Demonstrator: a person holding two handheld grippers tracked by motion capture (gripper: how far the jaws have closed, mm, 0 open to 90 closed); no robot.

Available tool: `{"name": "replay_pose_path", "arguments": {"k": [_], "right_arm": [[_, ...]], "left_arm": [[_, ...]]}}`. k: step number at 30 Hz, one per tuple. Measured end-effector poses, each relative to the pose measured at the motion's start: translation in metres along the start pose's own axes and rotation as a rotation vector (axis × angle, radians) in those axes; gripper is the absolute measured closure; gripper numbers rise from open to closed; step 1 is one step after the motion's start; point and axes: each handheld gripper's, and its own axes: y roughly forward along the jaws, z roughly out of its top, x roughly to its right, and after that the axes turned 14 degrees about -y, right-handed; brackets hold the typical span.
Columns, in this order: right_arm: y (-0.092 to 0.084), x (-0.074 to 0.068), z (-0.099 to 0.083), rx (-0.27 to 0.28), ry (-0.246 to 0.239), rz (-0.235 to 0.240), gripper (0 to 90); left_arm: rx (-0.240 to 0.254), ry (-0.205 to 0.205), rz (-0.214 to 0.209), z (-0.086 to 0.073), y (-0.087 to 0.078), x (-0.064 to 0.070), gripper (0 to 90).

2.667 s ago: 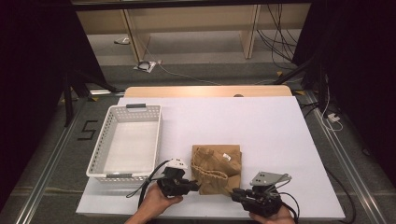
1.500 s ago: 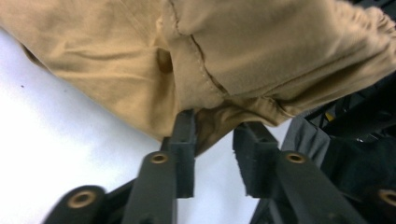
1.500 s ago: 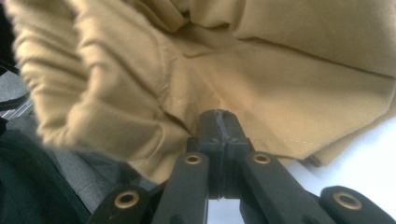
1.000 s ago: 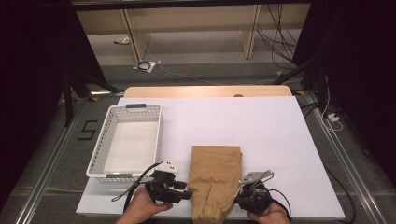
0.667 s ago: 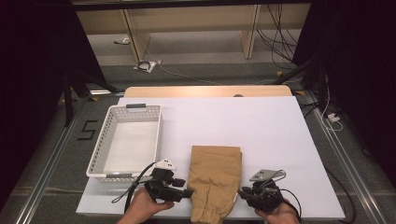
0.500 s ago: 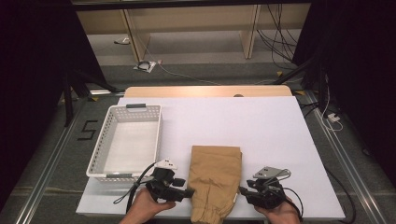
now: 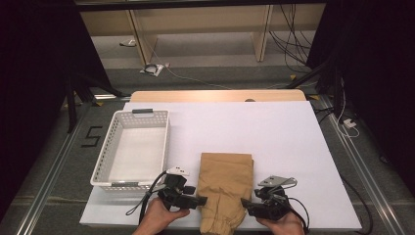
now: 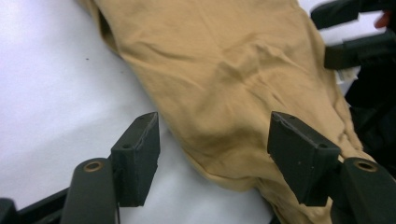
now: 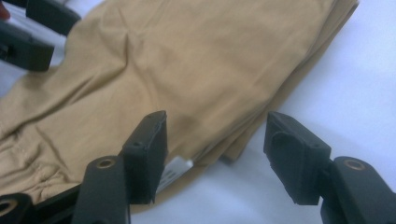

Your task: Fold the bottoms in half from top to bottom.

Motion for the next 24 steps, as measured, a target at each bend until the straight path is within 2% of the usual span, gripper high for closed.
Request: {"name": "replay_pose_path", "arguments": {"k": [2, 10, 15, 18, 24], "right_arm": [[0.001, -0.003, -0.001, -0.024, 0.002, -0.008, 40.8], [0.012, -0.012, -0.004, -0.086, -0.038, 0.020, 44.5], [0.015, -0.013, -0.004, -0.103, -0.032, 0.038, 46.7], [0.015, -0.014, -0.004, -0.103, -0.048, 0.038, 53.5], [0.015, -0.015, -0.004, -0.084, -0.046, 0.054, 74.6]], "left_arm": [[0.000, -0.007, 0.007, 0.000, 0.002, -0.001, 35.3], [-0.010, -0.019, 0.017, 0.000, 0.008, -0.005, 38.6], [-0.025, -0.044, -0.002, -0.001, 0.012, -0.008, 41.5], [-0.032, -0.042, -0.008, -0.001, 0.014, -0.008, 46.0], [-0.053, -0.042, -0.042, -0.002, 0.016, -0.009, 61.9]]}}
